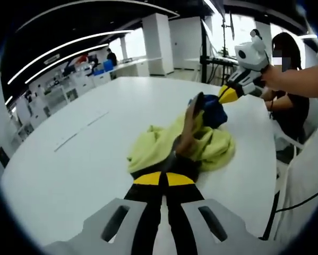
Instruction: Fold the garment on the visible template until the final outline fits inside the template.
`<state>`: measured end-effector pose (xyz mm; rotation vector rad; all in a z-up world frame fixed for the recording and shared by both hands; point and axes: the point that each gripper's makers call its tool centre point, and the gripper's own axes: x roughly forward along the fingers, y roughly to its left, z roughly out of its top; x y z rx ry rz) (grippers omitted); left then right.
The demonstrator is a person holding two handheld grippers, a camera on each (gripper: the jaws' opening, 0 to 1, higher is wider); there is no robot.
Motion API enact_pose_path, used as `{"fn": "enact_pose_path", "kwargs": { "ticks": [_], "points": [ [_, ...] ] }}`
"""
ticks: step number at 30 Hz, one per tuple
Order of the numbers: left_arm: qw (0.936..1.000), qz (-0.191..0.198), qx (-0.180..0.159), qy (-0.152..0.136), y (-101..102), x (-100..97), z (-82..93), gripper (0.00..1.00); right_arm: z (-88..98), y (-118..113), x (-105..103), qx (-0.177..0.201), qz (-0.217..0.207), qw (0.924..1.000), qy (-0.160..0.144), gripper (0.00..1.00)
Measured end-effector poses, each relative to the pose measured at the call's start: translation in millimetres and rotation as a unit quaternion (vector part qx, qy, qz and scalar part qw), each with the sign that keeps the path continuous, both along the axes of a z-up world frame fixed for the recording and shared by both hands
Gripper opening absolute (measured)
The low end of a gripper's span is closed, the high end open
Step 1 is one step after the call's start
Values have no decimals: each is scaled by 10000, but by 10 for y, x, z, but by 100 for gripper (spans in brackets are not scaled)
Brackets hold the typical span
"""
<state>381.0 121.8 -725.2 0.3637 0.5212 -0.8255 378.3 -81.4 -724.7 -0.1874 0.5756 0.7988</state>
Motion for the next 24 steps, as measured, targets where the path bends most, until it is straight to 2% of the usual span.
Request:
{"fn": "enact_pose_path", "kwargs": {
  "ticks": [11,20,24],
  "points": [
    [9994,128,-80,-300,51,181,360,0,319,-26,206,-141,144,9995,-261,0],
    [9984,114,1,-562,76,350,699,0,560,-23,344,-333,304,9979,-467,0],
    [9980,112,15,-628,78,418,787,0,671,-25,435,-431,358,9968,-578,0]
  ]
}}
